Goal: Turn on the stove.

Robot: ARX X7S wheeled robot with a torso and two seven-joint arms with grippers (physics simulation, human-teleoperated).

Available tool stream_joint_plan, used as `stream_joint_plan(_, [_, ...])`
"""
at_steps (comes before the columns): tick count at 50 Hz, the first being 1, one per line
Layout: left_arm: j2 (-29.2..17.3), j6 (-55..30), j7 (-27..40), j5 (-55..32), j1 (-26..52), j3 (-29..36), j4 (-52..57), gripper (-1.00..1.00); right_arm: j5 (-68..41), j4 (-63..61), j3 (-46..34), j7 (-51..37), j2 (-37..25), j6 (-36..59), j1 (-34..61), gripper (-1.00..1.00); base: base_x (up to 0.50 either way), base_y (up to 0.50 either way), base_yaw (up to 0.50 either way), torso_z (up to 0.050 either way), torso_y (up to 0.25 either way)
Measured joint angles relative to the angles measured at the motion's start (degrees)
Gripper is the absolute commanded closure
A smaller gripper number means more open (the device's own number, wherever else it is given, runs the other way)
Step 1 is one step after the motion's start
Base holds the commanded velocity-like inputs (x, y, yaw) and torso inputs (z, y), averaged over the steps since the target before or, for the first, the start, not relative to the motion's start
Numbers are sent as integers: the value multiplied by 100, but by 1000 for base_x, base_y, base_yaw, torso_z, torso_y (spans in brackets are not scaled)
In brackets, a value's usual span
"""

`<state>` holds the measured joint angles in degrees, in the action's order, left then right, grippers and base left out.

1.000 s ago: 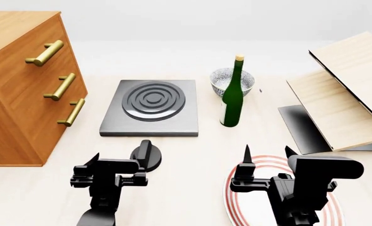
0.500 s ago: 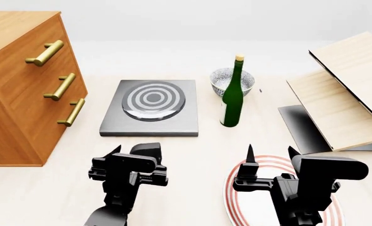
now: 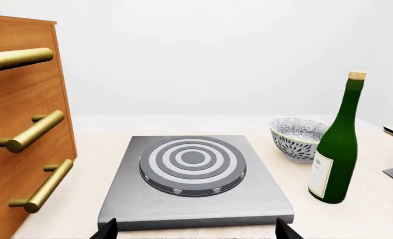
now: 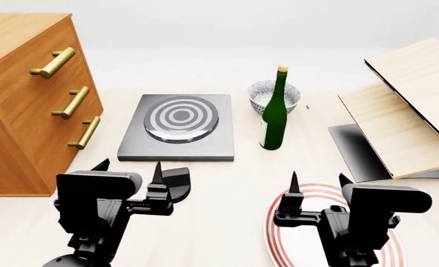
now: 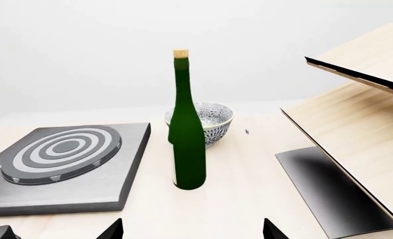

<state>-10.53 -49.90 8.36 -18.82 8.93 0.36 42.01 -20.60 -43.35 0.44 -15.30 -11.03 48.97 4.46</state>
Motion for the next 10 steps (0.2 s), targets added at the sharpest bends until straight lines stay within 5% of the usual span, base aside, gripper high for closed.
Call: stream_joint_plan(10, [-32,-155,45,-118,-59,-128,185,-100,-14,17,-30,-42,-26,-24,-4,-100,0,0,0,0,0])
